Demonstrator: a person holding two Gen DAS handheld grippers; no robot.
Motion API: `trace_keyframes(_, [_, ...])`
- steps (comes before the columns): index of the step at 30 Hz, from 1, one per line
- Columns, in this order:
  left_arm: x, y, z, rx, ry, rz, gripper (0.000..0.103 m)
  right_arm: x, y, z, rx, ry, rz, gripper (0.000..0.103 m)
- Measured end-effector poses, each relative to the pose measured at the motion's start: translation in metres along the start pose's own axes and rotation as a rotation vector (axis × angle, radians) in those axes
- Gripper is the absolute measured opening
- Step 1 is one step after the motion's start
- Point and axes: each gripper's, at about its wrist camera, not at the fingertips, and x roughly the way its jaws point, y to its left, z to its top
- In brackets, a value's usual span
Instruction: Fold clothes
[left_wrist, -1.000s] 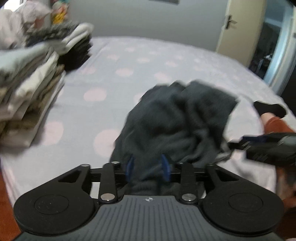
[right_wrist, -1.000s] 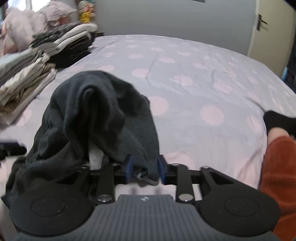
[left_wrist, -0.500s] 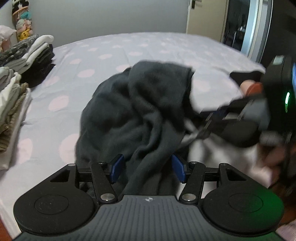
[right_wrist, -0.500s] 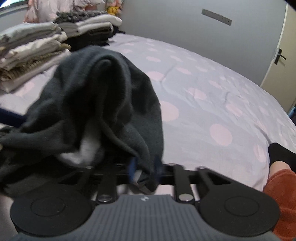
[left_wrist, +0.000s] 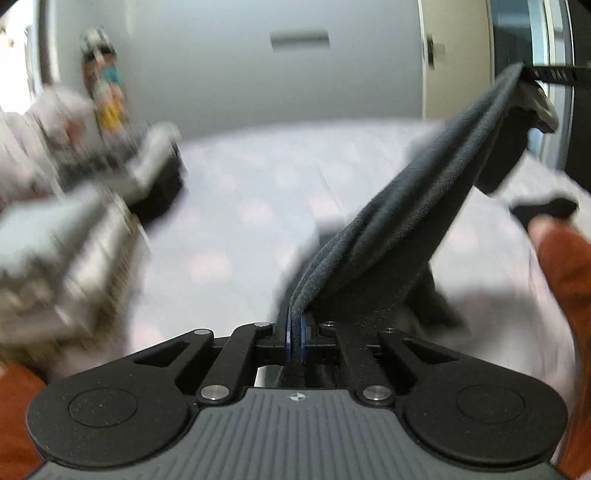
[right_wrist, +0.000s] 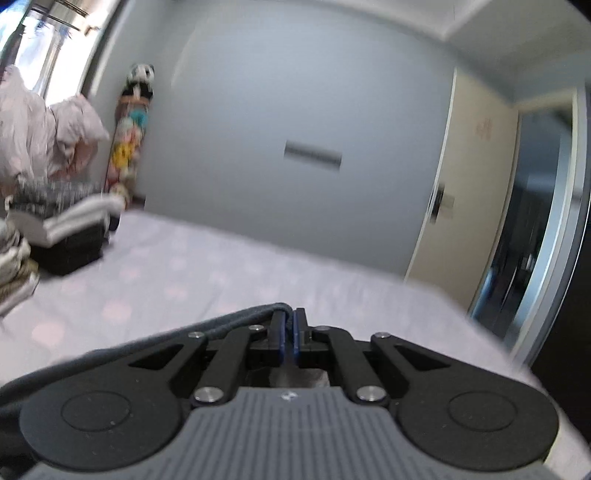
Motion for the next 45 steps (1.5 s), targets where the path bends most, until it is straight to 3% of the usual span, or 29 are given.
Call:
trace_keyframes(6, [-0.066,0.024,0.079,0.0,-0.271,0.086,0.005,-0.047,-0.016,0.079,-0.05,-0.213,-0.043,0.004])
trace_keyframes(10, [-0.112,0.025,0.133,0.004,-0.45,0.111,0.005,-0.078,-0.039,0.131,-0.026,-0.306,-0.087,0.004])
trace_keyframes(13, [-0.137,0.021,0.167,-0.022,-0.53,0.026,0.005,-0.097,-0.06,0.162,-0.018,-0.364,-0.155,0.004])
trace_keyframes(16, [-0.141,0.003,0.185,0.011,-0.513,-0.171,0.007,-0.11,-0.086,0.186,-0.005,-0.395,-0.239,0.004])
trace_keyframes(17, [-0.138,-0.004,0.185,0.03,-0.5,-0.236,0.01,-0.112,-0.097,0.189,-0.006,-0.391,-0.278,0.004])
trace_keyframes(19, [-0.125,-0.024,0.182,0.072,-0.468,-0.363,0.027,-0.114,-0.121,0.194,-0.007,-0.381,-0.358,0.004])
trace_keyframes(20, [-0.117,-0.036,0.176,0.097,-0.456,-0.416,0.028,-0.113,-0.136,0.193,-0.009,-0.358,-0.402,0.004])
trace_keyframes(23, [-0.091,-0.058,0.162,0.156,-0.423,-0.445,0.028,-0.111,-0.178,0.177,-0.013,-0.272,-0.527,0.004])
trace_keyframes(27, [-0.045,-0.066,0.141,0.178,-0.287,-0.444,0.028,-0.101,-0.234,0.128,-0.02,-0.11,-0.679,0.004])
trace_keyframes(32, [0.005,-0.057,0.108,0.247,-0.134,-0.391,0.036,-0.094,-0.307,0.04,0.0,0.132,-0.883,0.004])
trace_keyframes(35, [0.022,-0.053,0.078,0.267,-0.051,-0.365,0.043,-0.082,-0.335,-0.016,0.023,0.27,-0.957,0.004])
trace_keyframes(39, [0.052,-0.039,0.046,0.173,0.061,-0.303,0.053,-0.076,-0.339,-0.083,0.07,0.451,-0.916,0.005])
trace_keyframes(43, [0.07,-0.024,0.03,0.032,0.123,-0.296,0.061,-0.069,-0.328,-0.127,0.114,0.561,-0.817,0.007])
trace_keyframes(45, [0.074,-0.019,0.026,-0.012,0.141,-0.307,0.063,-0.064,-0.313,-0.138,0.106,0.586,-0.761,0.014])
